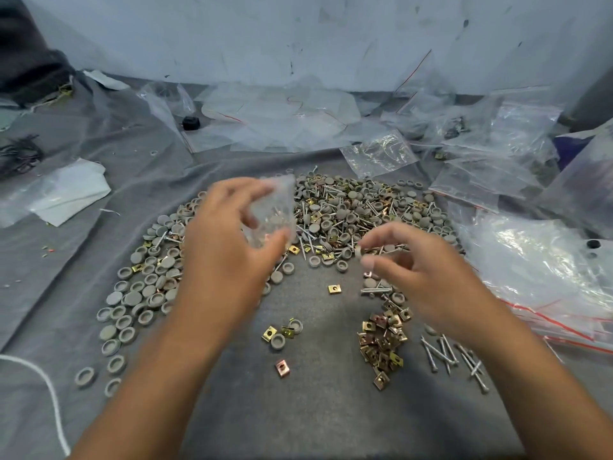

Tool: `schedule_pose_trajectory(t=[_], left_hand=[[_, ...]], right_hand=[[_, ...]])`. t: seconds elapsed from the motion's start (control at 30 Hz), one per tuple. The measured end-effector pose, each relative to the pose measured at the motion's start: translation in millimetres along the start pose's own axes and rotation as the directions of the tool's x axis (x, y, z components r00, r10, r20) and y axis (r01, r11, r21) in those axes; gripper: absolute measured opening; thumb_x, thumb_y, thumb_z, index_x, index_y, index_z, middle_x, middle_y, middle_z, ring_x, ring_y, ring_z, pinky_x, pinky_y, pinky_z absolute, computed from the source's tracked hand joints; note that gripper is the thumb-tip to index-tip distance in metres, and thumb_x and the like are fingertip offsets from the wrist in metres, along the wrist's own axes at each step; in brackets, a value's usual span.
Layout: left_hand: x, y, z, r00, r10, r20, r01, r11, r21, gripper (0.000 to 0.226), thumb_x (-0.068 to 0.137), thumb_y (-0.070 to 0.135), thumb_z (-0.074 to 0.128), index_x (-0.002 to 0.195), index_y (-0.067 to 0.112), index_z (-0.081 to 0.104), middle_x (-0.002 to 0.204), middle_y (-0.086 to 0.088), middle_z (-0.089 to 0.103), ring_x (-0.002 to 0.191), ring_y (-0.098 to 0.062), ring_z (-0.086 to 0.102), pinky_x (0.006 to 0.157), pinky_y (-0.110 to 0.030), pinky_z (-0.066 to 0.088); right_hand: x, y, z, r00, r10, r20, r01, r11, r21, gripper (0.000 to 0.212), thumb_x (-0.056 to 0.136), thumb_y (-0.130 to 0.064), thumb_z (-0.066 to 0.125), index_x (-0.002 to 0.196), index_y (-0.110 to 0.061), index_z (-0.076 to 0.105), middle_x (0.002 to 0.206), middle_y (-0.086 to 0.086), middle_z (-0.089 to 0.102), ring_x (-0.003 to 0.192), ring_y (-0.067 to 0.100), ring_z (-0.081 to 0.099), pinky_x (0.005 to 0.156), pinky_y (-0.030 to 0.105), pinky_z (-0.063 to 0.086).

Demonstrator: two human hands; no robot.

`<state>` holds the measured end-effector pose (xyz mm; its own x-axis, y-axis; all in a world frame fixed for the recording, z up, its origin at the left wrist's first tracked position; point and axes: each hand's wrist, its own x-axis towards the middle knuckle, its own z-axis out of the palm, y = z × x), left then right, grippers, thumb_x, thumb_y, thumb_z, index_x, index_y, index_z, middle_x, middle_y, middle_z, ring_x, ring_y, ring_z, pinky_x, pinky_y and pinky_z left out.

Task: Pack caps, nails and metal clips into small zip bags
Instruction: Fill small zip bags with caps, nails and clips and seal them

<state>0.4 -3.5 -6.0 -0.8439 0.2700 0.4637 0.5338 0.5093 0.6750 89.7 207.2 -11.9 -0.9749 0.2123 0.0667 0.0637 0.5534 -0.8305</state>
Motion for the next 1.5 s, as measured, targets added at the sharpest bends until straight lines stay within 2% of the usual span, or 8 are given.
schedule_pose_trajectory(t=[0.17, 0.37, 0.6, 0.8, 0.93, 1.13, 1.33, 1.5], left_hand=[[-12, 16, 24, 0.976, 0.124, 0.177, -0.146, 0.982, 0.117, 0.052, 0.078, 0.029, 0.078, 0.127, 0.021, 0.064, 0.124, 0.012, 0.049, 0.09, 0.004, 0.042, 0.09, 0.003, 0.029], [-9, 15, 28, 0.982, 0.136, 0.129, -0.144, 0.988, 0.059, 0.047, 0.072, 0.013, 0.082, 0.117, 0.019, 0.069, 0.117, 0.011, 0.054, 0.098, 0.005, 0.045, 0.091, 0.0, 0.03], [-1, 8, 0, 0.996, 0.088, -0.012, -0.087, 0.992, 0.093, 0.051, 0.077, 0.023, 0.081, 0.125, 0.018, 0.065, 0.117, 0.008, 0.054, 0.081, 0.002, 0.05, 0.081, 0.002, 0.035], [12, -19, -48, 0.91, 0.045, -0.412, 0.031, 0.984, 0.176, 0.045, 0.084, 0.024, 0.077, 0.126, 0.018, 0.062, 0.123, 0.006, 0.049, 0.081, -0.004, 0.044, 0.074, -0.007, 0.042], [7, -25, -46, 0.981, 0.028, -0.194, 0.033, 0.952, 0.304, 0.047, 0.083, 0.015, 0.077, 0.128, 0.013, 0.063, 0.123, 0.001, 0.052, 0.089, -0.003, 0.042, 0.082, 0.003, 0.033], [1, -26, -46, 0.994, 0.051, -0.097, -0.027, 0.973, 0.231, 0.046, 0.079, 0.01, 0.08, 0.123, 0.014, 0.066, 0.115, 0.01, 0.05, 0.073, -0.003, 0.04, 0.08, 0.003, 0.03], [-3, -26, -36, 0.998, 0.06, -0.01, -0.057, 0.98, 0.189, 0.05, 0.077, 0.014, 0.082, 0.123, 0.023, 0.066, 0.117, 0.007, 0.057, 0.082, 0.0, 0.043, 0.082, -0.003, 0.034], [-4, -20, -24, 0.997, 0.078, 0.021, -0.081, 0.988, 0.133, 0.049, 0.075, 0.018, 0.083, 0.121, 0.025, 0.067, 0.114, 0.012, 0.057, 0.086, 0.011, 0.047, 0.086, 0.0, 0.031]], right_hand=[[-1, -35, 15, 0.966, -0.249, -0.073, 0.257, 0.88, 0.399, 0.016, 0.093, -0.014, 0.069, 0.107, -0.022, 0.067, 0.099, -0.013, 0.072, 0.086, 0.002, 0.071, 0.07, 0.014, 0.052], [1, -30, 45, 0.829, -0.51, -0.229, 0.421, 0.839, -0.343, 0.018, 0.087, -0.004, 0.076, 0.103, -0.011, 0.071, 0.109, -0.001, 0.061, 0.092, -0.001, 0.057, 0.085, 0.01, 0.044], [9, -28, 37, 0.834, -0.417, -0.362, 0.354, 0.907, -0.23, 0.012, 0.09, -0.022, 0.076, 0.095, -0.029, 0.067, 0.097, -0.016, 0.06, 0.086, -0.001, 0.06, 0.072, 0.005, 0.04], [24, -18, 74, 0.978, -0.168, 0.121, 0.201, 0.909, -0.366, 0.018, 0.096, -0.037, 0.065, 0.113, -0.04, 0.063, 0.115, -0.022, 0.053, 0.105, -0.002, 0.052, 0.096, 0.027, 0.047], [35, -16, 104, 0.93, -0.199, 0.31, 0.321, 0.85, -0.418, 0.043, 0.099, -0.035, 0.063, 0.141, -0.037, 0.053, 0.137, -0.013, 0.043, 0.129, 0.011, 0.04, 0.108, 0.035, 0.041], [40, -5, 104, 0.938, -0.216, 0.271, 0.323, 0.829, -0.456, 0.017, 0.1, -0.023, 0.062, 0.116, -0.03, 0.065, 0.121, -0.01, 0.047, 0.109, 0.011, 0.051, 0.094, 0.032, 0.049], [45, -6, 86, 0.977, -0.205, 0.067, 0.215, 0.945, -0.246, 0.017, 0.098, -0.021, 0.066, 0.11, -0.032, 0.069, 0.098, -0.022, 0.063, 0.092, -0.005, 0.061, 0.08, 0.011, 0.048], [36, -34, 64, 0.948, -0.289, -0.132, 0.316, 0.901, 0.296, 0.014, 0.095, -0.017, 0.07, 0.106, -0.025, 0.071, 0.091, -0.01, 0.073, 0.082, 0.003, 0.067, 0.07, 0.014, 0.049]])
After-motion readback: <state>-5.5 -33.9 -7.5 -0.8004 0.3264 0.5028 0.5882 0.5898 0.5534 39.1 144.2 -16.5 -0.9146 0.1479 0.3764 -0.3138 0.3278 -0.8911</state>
